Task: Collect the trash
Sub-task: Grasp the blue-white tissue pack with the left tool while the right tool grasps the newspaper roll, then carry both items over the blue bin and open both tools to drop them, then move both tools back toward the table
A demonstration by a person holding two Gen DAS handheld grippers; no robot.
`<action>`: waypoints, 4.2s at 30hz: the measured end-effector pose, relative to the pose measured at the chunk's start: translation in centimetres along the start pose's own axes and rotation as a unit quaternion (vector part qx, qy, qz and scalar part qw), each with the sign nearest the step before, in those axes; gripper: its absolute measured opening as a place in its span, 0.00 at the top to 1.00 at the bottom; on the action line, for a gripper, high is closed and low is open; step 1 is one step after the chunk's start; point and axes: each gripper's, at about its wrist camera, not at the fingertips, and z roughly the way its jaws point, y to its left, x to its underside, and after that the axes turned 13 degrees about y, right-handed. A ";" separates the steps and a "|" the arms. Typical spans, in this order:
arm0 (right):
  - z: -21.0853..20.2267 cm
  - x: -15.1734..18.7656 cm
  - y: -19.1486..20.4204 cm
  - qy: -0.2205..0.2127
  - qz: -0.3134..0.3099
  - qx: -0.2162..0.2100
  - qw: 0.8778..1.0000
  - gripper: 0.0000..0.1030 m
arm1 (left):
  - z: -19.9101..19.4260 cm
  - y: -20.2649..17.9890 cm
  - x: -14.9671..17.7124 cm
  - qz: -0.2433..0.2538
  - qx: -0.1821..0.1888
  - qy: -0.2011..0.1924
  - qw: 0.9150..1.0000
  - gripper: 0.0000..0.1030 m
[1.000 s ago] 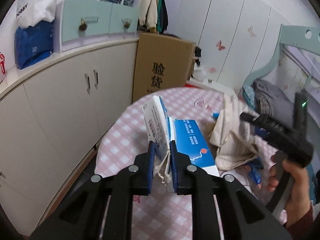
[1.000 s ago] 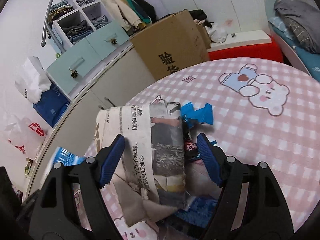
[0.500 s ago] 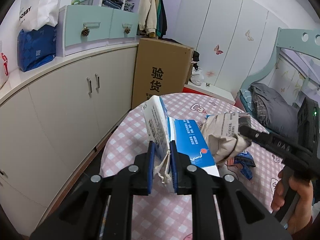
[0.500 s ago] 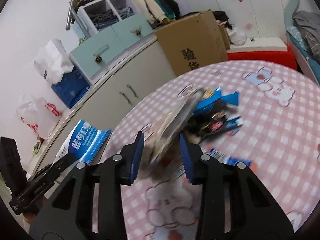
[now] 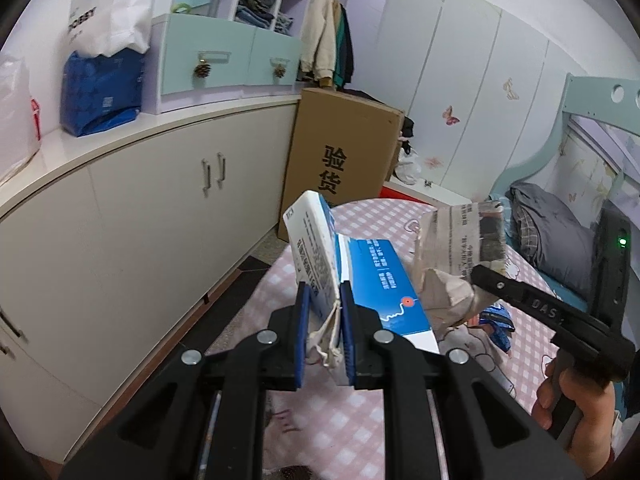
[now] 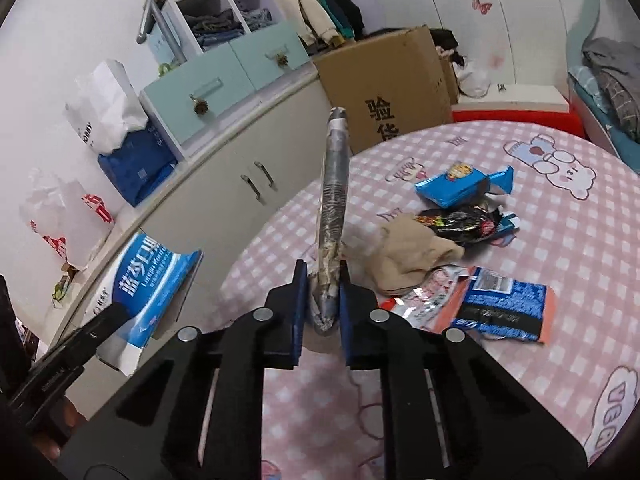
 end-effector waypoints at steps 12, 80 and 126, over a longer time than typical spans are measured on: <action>-0.2 2.9 10.3 0.007 -0.072 -0.073 0.995 0.88 | -3.9 8.2 1.4 -0.056 -0.022 -0.025 0.998 0.86; 35.5 21.6 18.2 0.325 -0.107 -0.025 0.939 0.86 | 17.1 32.1 16.7 -0.204 -0.170 0.233 0.935 0.40; -2.8 6.9 7.5 -0.030 -0.080 0.084 0.993 0.39 | -2.3 1.6 3.7 0.004 -0.101 0.032 0.994 0.24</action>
